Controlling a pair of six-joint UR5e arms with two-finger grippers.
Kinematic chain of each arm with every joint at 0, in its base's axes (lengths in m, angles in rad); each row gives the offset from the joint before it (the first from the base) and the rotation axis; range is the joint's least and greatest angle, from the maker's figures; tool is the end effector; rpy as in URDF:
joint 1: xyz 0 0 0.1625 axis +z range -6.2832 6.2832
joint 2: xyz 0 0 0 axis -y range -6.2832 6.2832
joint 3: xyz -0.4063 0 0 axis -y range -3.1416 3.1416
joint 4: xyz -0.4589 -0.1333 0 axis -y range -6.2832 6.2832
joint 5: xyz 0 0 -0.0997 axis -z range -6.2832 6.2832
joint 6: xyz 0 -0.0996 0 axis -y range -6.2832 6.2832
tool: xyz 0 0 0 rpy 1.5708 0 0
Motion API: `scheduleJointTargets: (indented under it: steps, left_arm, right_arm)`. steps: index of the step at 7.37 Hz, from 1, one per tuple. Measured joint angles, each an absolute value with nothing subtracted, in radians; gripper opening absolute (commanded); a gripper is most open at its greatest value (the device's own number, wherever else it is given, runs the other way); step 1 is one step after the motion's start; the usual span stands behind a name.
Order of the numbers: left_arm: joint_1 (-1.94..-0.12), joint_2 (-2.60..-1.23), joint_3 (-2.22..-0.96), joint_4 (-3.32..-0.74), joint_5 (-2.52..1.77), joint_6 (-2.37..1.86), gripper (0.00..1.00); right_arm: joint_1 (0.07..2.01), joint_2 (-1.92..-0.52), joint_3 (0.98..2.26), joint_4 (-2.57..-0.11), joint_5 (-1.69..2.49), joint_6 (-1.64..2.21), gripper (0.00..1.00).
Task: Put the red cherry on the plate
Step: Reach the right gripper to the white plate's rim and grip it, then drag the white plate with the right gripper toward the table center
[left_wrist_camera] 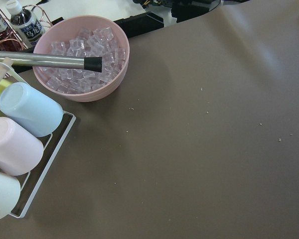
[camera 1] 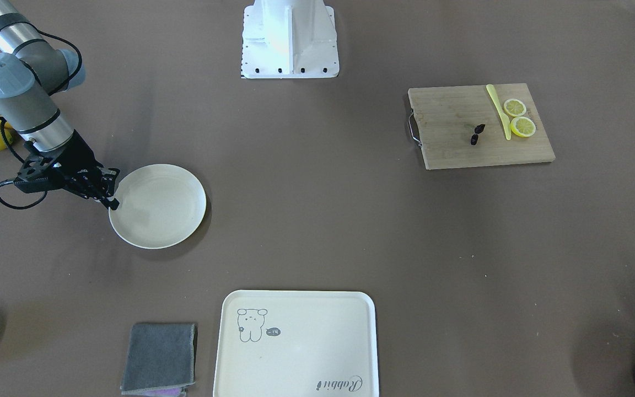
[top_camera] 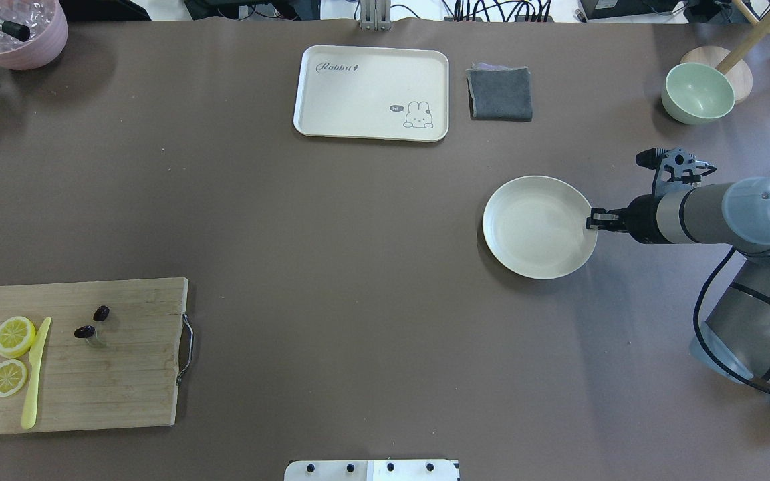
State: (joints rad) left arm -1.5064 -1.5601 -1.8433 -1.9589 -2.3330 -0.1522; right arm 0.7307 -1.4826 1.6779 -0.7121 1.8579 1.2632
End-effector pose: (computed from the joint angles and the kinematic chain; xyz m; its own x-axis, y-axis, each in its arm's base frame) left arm -0.0282 -0.5649 0.4470 0.6947 0.3377 -0.6351 0.0547 0.8556 0.5148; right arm -0.3903 -0.4909 0.4387 0.4890 0.0483 0.8710 -0.3239 0.9371 0.1299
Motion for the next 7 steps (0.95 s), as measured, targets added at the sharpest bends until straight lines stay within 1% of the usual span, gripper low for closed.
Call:
scheduleJointTargets:
  steps: [2,3,5,6,7]
  left_arm:
    - [-1.506,-1.56,-1.844,-1.959,-2.334,-0.153,0.98]
    - [-1.506,-1.56,-1.845,-1.959,-2.334,-0.154,0.98]
    - [-1.506,-1.56,-1.846,-1.959,-2.338,-0.156,0.98]
    - [-1.506,-1.56,-1.846,-1.959,-2.352,-0.161,0.98]
    - [-1.506,-1.56,-1.846,-1.959,-2.366,-0.168,0.98]
  right_arm:
    - [0.678,-1.399,1.701,-0.73,1.829,1.396,0.0]
    - [0.617,-1.341,1.703,-0.758,1.758,1.464,0.0]
    - [0.495,-1.182,1.697,-0.928,1.623,1.551,0.0]
    - [0.449,-1.103,1.69,-1.024,1.584,1.572,0.11]
    - [0.414,-1.061,1.683,-1.076,1.556,1.58,0.72]
